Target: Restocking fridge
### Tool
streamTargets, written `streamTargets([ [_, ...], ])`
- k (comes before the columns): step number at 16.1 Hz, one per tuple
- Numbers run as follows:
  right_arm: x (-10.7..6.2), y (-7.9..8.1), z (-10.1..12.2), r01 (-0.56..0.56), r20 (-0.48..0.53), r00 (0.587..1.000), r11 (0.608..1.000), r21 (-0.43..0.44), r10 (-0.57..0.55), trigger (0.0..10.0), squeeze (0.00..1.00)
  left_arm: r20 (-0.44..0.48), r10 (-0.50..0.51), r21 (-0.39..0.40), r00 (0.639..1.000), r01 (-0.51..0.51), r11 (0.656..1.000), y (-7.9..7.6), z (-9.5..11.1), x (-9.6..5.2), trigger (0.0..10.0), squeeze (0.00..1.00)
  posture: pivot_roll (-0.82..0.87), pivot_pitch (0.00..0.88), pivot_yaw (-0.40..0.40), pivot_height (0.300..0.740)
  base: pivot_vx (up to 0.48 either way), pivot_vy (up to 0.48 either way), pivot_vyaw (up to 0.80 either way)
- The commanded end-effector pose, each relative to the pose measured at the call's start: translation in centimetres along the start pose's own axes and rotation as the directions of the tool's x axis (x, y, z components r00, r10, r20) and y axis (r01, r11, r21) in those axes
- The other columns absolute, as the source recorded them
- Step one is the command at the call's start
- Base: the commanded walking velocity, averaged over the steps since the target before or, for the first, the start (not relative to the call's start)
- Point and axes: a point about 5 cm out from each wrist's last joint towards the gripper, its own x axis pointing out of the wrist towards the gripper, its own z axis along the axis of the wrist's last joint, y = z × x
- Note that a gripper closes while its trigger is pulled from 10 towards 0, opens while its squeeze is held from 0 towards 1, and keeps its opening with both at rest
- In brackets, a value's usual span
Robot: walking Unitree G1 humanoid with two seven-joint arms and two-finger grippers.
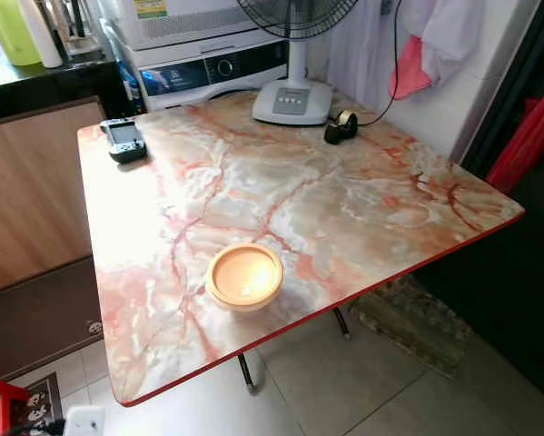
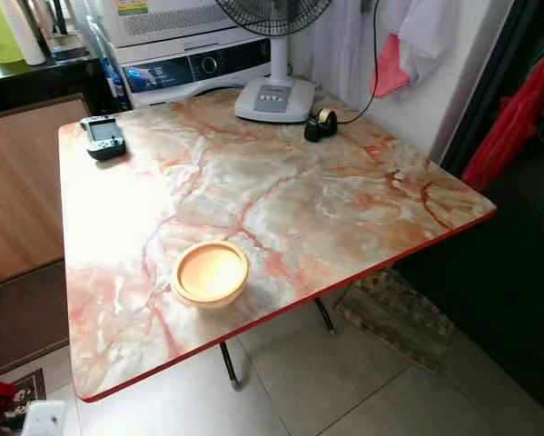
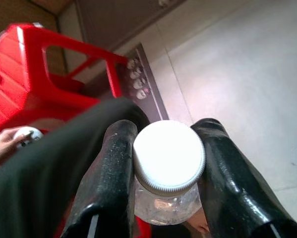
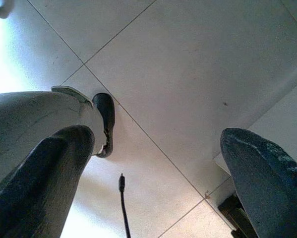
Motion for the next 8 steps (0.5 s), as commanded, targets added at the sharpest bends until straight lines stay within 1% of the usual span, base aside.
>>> streamTargets([
  [1,-0.1,-0.3,-0.2,0.008,-0.009,1.000,1.000,-0.003,-0.008,10.0,0.00,-0.035,-0.029,-0.042,0.999,0.027,0.999,-0.5,-0.8,0.1,10.0,0.00,0.03,0.000,-0.009,0.740,0.000,0.000,0.00],
  [2,-0.1,-0.4,-0.1,0.011,-0.008,1.000,1.000,-0.002,-0.011,10.0,0.00,-0.045,-0.136,-0.062,0.990,0.133,0.989,-2.4,-1.3,0.1,10.0,0.00,0.03,0.000,-0.016,0.740,0.000,0.000,0.00],
  [3,-0.1,-0.4,-0.1,0.013,-0.007,1.000,1.000,0.001,-0.013,10.0,0.00,-0.044,-0.156,-0.055,0.987,0.154,0.987,-2.9,-1.3,0.2,10.0,0.00,0.03,0.000,-0.015,0.740,0.000,0.000,0.00],
  [4,-0.1,-0.4,-0.1,0.013,-0.006,1.000,1.000,-0.003,-0.013,10.0,0.00,-0.058,-0.182,-0.028,0.982,0.181,0.983,-3.4,-1.4,0.3,10.0,0.00,0.03,0.000,-0.016,0.740,0.000,0.000,0.00],
  [5,-0.1,-0.4,0.0,0.013,-0.006,1.000,1.000,-0.003,-0.013,10.0,0.00,-0.065,-0.185,-0.010,0.981,0.185,0.983,-3.5,-1.5,0.5,10.0,0.00,0.02,0.000,-0.013,0.740,0.000,0.000,0.00],
  [6,-0.1,-0.4,0.0,0.012,-0.005,1.000,1.000,-0.002,-0.012,10.0,0.00,-0.073,-0.189,-0.010,0.979,0.189,0.982,-3.6,-1.4,0.6,10.0,0.00,0.02,0.000,-0.010,0.740,0.000,0.000,0.00],
  [8,-0.1,-0.4,0.0,0.010,-0.004,1.000,1.000,0.003,-0.010,10.0,0.00,-0.076,-0.225,0.044,0.971,0.228,0.973,-4.2,-1.4,0.9,10.0,0.00,0.02,0.000,-0.008,0.740,0.000,0.000,0.00],
])
